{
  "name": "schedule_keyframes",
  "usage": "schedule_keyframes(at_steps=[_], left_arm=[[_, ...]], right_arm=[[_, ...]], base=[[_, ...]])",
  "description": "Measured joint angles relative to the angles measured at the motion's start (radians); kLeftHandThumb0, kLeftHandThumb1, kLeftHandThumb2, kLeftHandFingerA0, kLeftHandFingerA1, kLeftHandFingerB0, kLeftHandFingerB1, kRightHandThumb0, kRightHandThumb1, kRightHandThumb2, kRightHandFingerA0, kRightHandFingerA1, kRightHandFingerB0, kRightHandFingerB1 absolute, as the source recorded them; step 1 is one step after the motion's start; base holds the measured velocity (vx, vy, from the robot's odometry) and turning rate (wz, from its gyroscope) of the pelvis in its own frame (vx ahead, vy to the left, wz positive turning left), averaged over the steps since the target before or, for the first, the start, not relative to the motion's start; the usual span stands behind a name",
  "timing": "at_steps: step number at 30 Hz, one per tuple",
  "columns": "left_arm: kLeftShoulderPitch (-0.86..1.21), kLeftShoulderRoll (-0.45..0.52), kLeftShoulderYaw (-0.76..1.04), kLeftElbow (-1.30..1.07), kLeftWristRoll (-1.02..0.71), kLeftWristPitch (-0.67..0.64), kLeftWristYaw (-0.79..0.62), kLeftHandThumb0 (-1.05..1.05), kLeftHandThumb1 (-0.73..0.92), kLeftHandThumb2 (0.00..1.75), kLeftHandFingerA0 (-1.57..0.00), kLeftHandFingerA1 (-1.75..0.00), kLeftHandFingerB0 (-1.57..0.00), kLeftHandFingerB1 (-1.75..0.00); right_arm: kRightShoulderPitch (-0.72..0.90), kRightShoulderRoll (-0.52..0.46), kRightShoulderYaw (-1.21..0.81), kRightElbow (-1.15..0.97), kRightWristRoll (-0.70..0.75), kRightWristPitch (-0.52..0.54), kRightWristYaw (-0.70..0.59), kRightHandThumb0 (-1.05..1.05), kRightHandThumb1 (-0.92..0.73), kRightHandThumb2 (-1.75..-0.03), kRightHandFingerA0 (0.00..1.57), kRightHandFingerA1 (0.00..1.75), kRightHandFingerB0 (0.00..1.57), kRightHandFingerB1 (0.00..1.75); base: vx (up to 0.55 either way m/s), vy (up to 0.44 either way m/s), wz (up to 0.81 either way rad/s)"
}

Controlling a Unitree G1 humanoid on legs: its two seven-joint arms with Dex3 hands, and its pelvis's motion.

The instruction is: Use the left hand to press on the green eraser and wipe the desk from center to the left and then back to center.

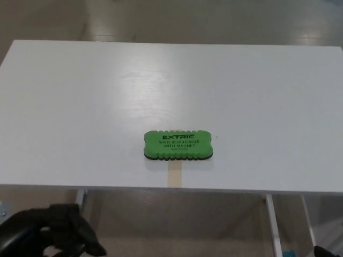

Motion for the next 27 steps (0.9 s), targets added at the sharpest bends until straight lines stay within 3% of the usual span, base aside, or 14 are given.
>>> schedule_keyframes(at_steps=[5,7,10,11,13,20,27], left_arm=[[-0.055,0.002,0.002,-0.160,-0.079,0.059,-0.021,0.09,0.81,0.88,-0.75,-0.95,-0.85,-1.14],[-0.104,-0.015,0.009,-0.198,-0.099,0.085,-0.001,0.03,0.81,0.79,-0.76,-0.97,-0.77,-1.18],[-0.202,-0.046,0.023,-0.224,-0.112,0.134,0.051,-0.10,0.85,0.64,-0.80,-0.84,-0.77,-1.02],[-0.224,-0.054,0.025,-0.225,-0.114,0.146,0.063,-0.10,0.85,0.64,-0.80,-0.84,-0.77,-1.02],[-0.252,-0.063,0.028,-0.225,-0.116,0.161,0.080,-0.16,0.83,0.65,-0.90,-0.62,-0.84,-0.72],[-0.462,-0.143,-0.001,-0.155,-0.071,0.234,0.202,-0.19,0.81,0.66,-0.94,-0.54,-0.90,-0.57],[-0.613,-0.198,-0.073,0.013,0.037,0.231,0.279,-0.20,0.80,0.66,-0.97,-0.55,-0.91,-0.57]], right_arm=[[0.001,-0.001,0.008,0.007,-0.001,-0.002,-0.015,-0.37,-0.74,-0.63,0.53,0.39,0.44,0.36],[0.002,-0.002,0.013,0.011,-0.002,-0.006,-0.021,-0.37,-0.74,-0.63,0.55,0.41,0.45,0.36],[0.003,-0.003,0.016,0.018,-0.001,-0.010,-0.028,-0.37,-0.74,-0.63,0.57,0.44,0.46,0.36],[0.003,-0.003,0.017,0.019,-0.001,-0.011,-0.029,-0.37,-0.74,-0.63,0.57,0.44,0.46,0.36],[0.003,-0.003,0.017,0.020,-0.001,-0.013,-0.029,-0.38,-0.75,-0.63,0.57,0.44,0.47,0.36],[-0.005,-0.003,0.010,0.028,0.007,-0.024,-0.028,-0.38,-0.75,-0.63,0.58,0.46,0.49,0.37],[-0.006,-0.002,0.011,0.028,0.007,-0.030,-0.031,-0.37,-0.75,-0.63,0.58,0.47,0.53,0.38]], base=[[0.00,0.000,0.00],[0.00,0.000,0.00],[0.00,0.000,0.00],[0.00,0.000,0.00],[0.00,0.000,0.00],[0.00,0.000,0.00],[0.00,0.000,0.00]])
